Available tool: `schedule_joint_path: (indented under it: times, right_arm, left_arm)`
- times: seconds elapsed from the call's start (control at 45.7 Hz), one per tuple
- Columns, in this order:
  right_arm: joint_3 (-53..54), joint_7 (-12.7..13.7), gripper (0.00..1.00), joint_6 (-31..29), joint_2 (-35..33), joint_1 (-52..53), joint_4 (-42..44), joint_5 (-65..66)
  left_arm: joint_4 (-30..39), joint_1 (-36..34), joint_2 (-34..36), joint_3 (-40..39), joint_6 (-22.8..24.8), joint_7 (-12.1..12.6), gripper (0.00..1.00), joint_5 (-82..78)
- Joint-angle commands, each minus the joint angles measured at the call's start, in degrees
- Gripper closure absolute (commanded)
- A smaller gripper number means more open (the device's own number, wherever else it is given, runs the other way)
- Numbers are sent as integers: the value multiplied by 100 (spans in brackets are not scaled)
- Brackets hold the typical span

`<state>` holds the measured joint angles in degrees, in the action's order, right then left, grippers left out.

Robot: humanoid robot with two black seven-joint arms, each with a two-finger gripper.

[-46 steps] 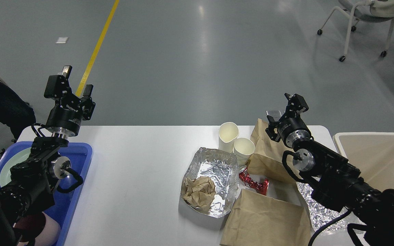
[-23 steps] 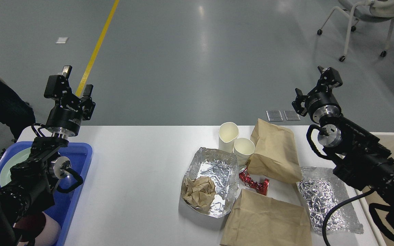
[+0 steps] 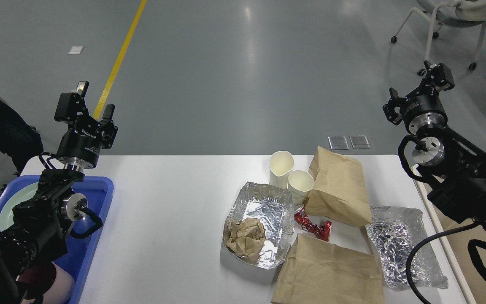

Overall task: Tidy desktop
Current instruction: 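Raise the right gripper away from the brown paper bag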

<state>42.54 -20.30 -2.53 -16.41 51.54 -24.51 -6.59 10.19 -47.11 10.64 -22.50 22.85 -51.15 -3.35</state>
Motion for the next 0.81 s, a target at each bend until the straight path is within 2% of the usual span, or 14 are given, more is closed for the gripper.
schedule_joint_path:
  times: [0.0,0.569,0.788]
  right_arm:
    - [-44,0,0,7,-99,-38,8,0]
    - [-114,0,0,-2,-292,-311,17,18]
    - [-1203,0,0,-19,-310,-179,-27,62]
  left_arm:
    - [0,0,0,0,0,0,4,1]
    - [0,0,0,0,0,0,4,1]
    - [0,0,0,0,0,0,4,1]
